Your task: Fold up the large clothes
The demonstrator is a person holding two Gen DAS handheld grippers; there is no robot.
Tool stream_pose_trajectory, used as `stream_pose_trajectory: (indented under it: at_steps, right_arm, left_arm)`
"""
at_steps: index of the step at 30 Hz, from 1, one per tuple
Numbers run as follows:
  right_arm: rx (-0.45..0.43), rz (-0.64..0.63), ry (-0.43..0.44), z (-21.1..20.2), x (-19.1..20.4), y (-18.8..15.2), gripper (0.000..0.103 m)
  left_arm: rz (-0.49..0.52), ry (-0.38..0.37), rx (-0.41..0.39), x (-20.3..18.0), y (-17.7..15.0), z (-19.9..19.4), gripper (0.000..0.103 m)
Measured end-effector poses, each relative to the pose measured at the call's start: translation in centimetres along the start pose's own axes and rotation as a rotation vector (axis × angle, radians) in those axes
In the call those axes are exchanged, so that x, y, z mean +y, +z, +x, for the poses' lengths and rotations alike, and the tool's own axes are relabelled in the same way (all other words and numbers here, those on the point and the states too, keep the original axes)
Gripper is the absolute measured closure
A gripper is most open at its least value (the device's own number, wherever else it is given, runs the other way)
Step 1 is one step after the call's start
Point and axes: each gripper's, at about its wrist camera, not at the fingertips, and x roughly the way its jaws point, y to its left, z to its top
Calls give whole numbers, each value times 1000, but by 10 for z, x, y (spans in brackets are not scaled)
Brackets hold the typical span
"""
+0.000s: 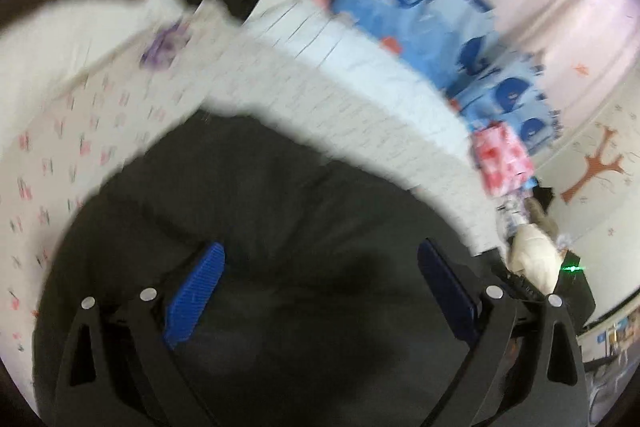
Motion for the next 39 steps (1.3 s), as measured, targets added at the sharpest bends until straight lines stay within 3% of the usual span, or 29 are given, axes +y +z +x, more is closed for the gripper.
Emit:
stream_pose_trajectory:
  at_steps: [2,7,8,11,14,17,22,25,28,29,33,34,35,36,37,38,39]
  right_arm:
    - [0,67,58,15,-15,-12,13]
    - [90,-9,44,20,-7,-8,9]
    - [121,-12,81,10,-10,-5,9]
    - [53,41,237,-57,-32,-10,9]
    - [36,66,293,-113,-65,-34,7]
    - [106,148,361,-133,-103,-70,7]
    - [197,313,418,-126,-133,-122,7]
    - [287,414,539,-109,-136,-144,7]
    - [299,438,594,-103,-131,-146,6]
    - [293,465,620,-100,-130,-145,6]
    - [307,487,589,-90,-126,-138,7]
    - [293,473,618,-91,-122,-134,10]
    - [263,447,649,-96,-114,-125,29]
    - [244,424,635,-100,-107,-119,61]
    - [225,405,635,-102,-102,-107,74]
    - [203,391,644,-104,-97,-96,79]
    - [174,369,642,-110,-91,-85,83]
  left_arm:
    - [20,-34,1,5,-15,11,10]
    - [55,9,60,4,-16,20,10]
    - [53,6,77,7,-15,14,10]
    - [25,-43,61,22,-12,-31,10]
    - [9,-31,33,51,-18,-85,8]
    - [-77,-32,69,86,-33,-110,8]
    - [-165,-63,167,109,-72,-120,8]
    - [-183,-92,213,105,-83,-111,8]
    - [-227,-140,246,99,-86,-95,7]
    - [-235,-137,250,96,-86,-90,7]
    - [-286,-88,286,90,-88,-66,7]
    - [-289,-90,275,87,-86,-65,8]
    - [-275,-95,264,83,-82,-64,18]
    - [-233,-98,246,73,-74,-64,29]
    - [-195,-100,242,63,-65,-62,48]
    - [-167,-106,229,55,-56,-63,61]
    - [-146,-120,205,47,-47,-67,65]
